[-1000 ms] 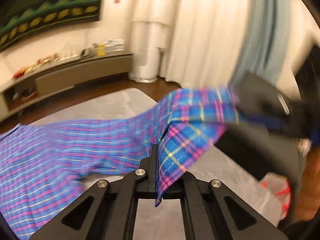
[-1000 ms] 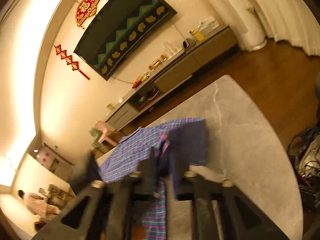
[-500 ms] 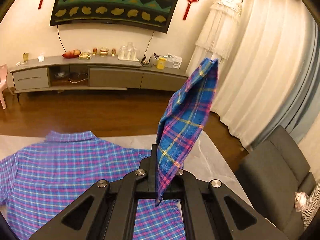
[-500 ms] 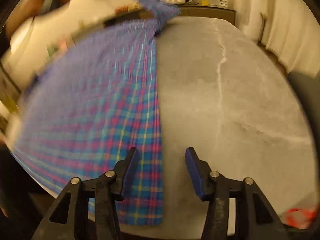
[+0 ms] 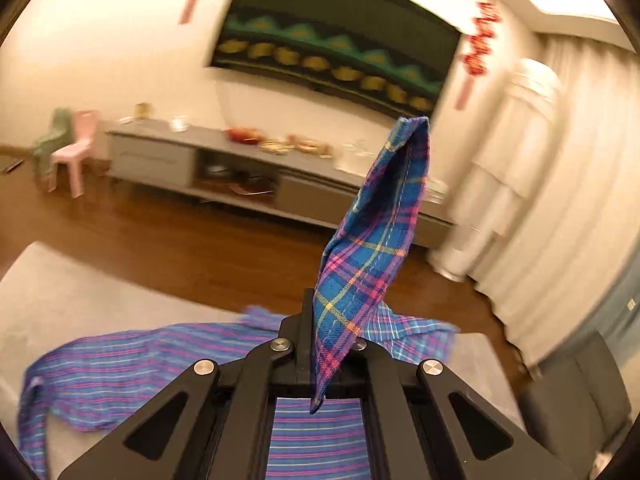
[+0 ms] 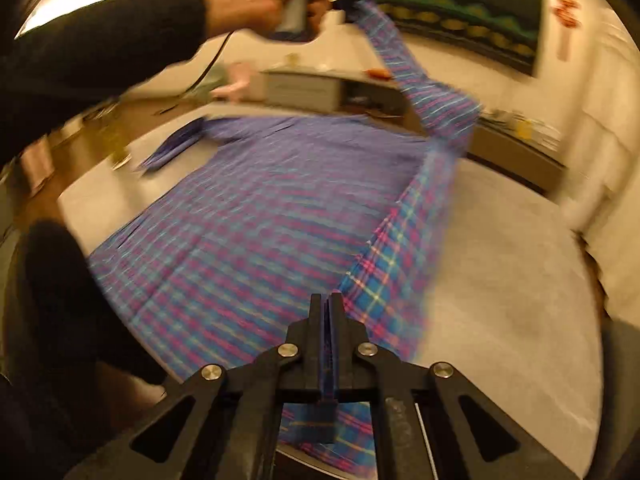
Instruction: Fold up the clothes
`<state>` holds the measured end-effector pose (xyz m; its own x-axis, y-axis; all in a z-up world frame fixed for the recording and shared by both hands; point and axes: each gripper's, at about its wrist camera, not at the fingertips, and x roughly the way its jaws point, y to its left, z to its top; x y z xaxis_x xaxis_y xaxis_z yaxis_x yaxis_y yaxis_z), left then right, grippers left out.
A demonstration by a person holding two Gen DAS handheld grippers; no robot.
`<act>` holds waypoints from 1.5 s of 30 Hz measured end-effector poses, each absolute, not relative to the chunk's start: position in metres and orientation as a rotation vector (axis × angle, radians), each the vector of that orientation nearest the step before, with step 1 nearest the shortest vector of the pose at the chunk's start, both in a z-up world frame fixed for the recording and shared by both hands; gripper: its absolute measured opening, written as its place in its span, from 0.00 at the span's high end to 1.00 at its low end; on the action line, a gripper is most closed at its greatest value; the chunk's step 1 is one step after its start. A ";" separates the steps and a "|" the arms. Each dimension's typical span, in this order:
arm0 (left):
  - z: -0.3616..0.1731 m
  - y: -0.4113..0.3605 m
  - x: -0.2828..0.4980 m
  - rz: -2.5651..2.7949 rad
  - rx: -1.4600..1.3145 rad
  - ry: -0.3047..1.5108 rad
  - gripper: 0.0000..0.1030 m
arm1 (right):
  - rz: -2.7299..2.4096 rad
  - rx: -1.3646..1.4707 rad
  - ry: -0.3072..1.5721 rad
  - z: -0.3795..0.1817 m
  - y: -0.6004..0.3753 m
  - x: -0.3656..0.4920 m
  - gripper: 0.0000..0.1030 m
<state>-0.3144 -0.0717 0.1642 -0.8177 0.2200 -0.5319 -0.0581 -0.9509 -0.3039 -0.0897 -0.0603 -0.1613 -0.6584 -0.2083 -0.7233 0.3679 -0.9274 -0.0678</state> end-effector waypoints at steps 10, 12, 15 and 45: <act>0.085 -0.140 -0.299 2.978 -0.962 -0.460 1.00 | -2.373 1.273 0.284 -0.208 -0.094 -0.087 0.96; 0.085 -0.143 -0.288 2.989 -0.908 -0.463 1.00 | -2.337 1.291 0.249 -0.205 -0.091 -0.087 0.95; 0.094 -0.145 -0.282 2.961 -0.866 -0.457 1.00 | -2.257 1.286 0.139 -0.184 -0.080 -0.082 0.74; -0.030 -0.008 -0.123 2.189 -0.999 0.063 0.73 | -2.278 1.343 -0.364 -0.078 0.125 -0.080 0.70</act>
<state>-0.1232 -0.0077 -0.0301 -0.4422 0.5903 -0.6753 -0.6284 -0.7411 -0.2364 -0.0799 0.1255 -0.0785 -0.4122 -0.5176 -0.7498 0.2586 -0.8556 0.4484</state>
